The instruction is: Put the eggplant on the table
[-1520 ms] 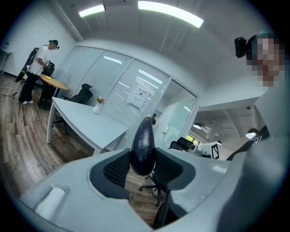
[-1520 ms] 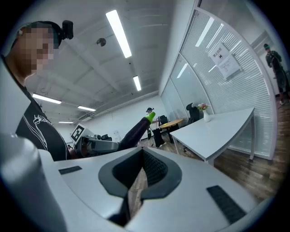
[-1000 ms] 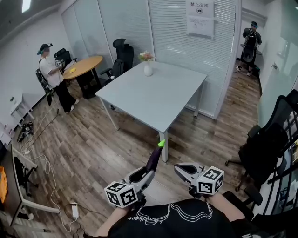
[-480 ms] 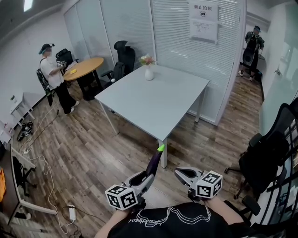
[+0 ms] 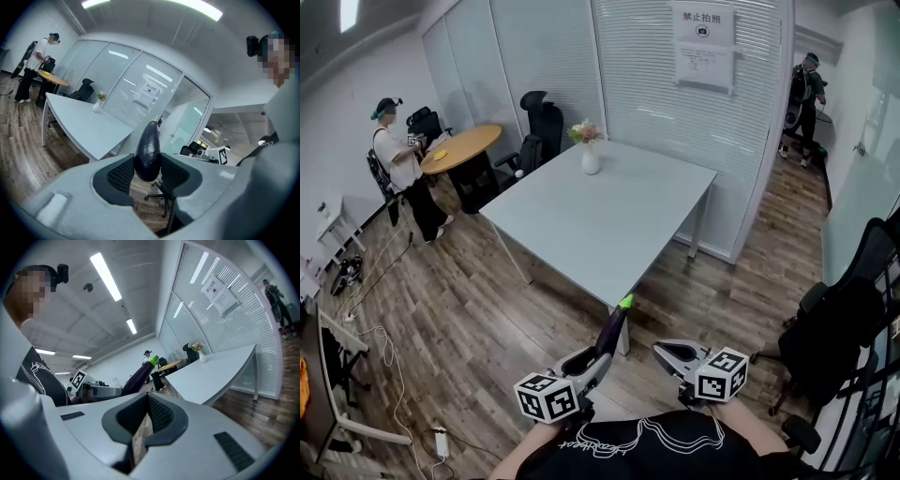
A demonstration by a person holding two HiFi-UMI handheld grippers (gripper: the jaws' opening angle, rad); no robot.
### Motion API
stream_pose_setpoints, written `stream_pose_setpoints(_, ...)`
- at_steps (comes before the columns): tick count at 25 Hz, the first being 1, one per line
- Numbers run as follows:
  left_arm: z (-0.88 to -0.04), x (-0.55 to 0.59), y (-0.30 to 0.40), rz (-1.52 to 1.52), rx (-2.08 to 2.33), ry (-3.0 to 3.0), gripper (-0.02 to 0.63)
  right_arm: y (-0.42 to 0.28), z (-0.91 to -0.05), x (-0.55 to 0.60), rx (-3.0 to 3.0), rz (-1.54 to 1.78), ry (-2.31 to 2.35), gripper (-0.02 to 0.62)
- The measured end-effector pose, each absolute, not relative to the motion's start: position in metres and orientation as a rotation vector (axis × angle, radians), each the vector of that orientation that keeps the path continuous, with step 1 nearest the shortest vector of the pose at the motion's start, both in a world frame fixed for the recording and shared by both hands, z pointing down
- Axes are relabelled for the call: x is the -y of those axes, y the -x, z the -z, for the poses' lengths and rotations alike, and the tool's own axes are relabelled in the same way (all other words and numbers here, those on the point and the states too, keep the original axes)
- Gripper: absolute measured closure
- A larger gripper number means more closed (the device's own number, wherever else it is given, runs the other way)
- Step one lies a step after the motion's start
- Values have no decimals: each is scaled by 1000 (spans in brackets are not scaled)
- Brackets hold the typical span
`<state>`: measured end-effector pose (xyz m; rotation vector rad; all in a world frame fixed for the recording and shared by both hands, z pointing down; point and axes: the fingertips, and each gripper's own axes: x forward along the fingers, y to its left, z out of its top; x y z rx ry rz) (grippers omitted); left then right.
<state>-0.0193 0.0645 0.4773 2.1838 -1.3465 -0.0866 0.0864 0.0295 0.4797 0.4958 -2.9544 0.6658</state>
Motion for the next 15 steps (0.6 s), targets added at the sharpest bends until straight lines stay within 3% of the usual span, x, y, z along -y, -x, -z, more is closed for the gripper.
stream_pose_setpoints(15,-471,7,4,89,1316,-2245,423,-101,-482,33,2986,-678,-515,588)
